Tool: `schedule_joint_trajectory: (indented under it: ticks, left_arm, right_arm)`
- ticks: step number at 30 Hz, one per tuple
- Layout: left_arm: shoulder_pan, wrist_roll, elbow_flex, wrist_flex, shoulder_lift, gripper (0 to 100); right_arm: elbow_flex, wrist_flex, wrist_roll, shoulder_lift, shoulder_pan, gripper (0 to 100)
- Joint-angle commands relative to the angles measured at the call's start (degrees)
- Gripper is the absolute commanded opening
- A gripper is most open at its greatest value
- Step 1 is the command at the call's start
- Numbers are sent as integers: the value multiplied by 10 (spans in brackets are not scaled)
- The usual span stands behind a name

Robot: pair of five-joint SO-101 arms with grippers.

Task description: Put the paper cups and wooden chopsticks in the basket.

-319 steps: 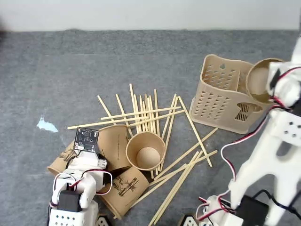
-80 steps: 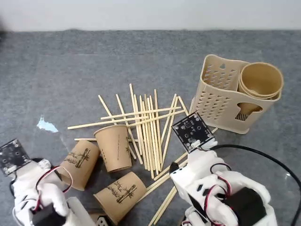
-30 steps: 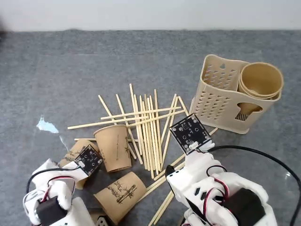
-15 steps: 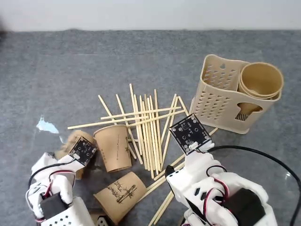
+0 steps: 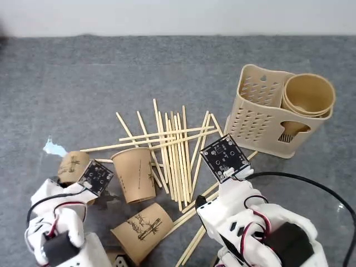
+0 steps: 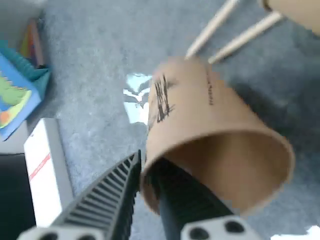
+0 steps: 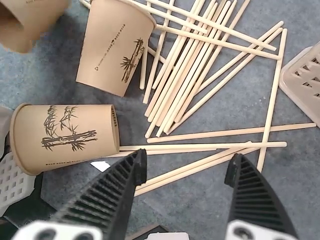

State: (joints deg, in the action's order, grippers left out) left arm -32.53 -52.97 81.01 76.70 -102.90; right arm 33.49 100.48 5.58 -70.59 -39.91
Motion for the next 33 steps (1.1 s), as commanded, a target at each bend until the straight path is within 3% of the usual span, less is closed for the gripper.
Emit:
schedule_joint_trajectory:
  ticks: [1, 7, 10, 15, 24, 33]
  left_arm:
    - [-2, 55, -100, 18, -4, 12]
    - [3, 124, -195, 17, -4, 12]
    - [4, 156, -248, 11, -3, 12]
    - [12, 194, -288, -71, 0, 12]
    - [195, 339, -290, -200, 1, 12]
    - [360, 450, -291, -299, 25, 13]
  right_arm:
    - [-11, 21, 1, -4, -3, 270]
    - [-106, 21, -45, -3, 58, 270]
    - [-135, 21, -103, -3, 151, 270]
    - [-137, 20, -151, -3, 342, 270]
    - [-99, 15, -186, -3, 625, 270]
    - [-62, 15, -186, -4, 693, 270]
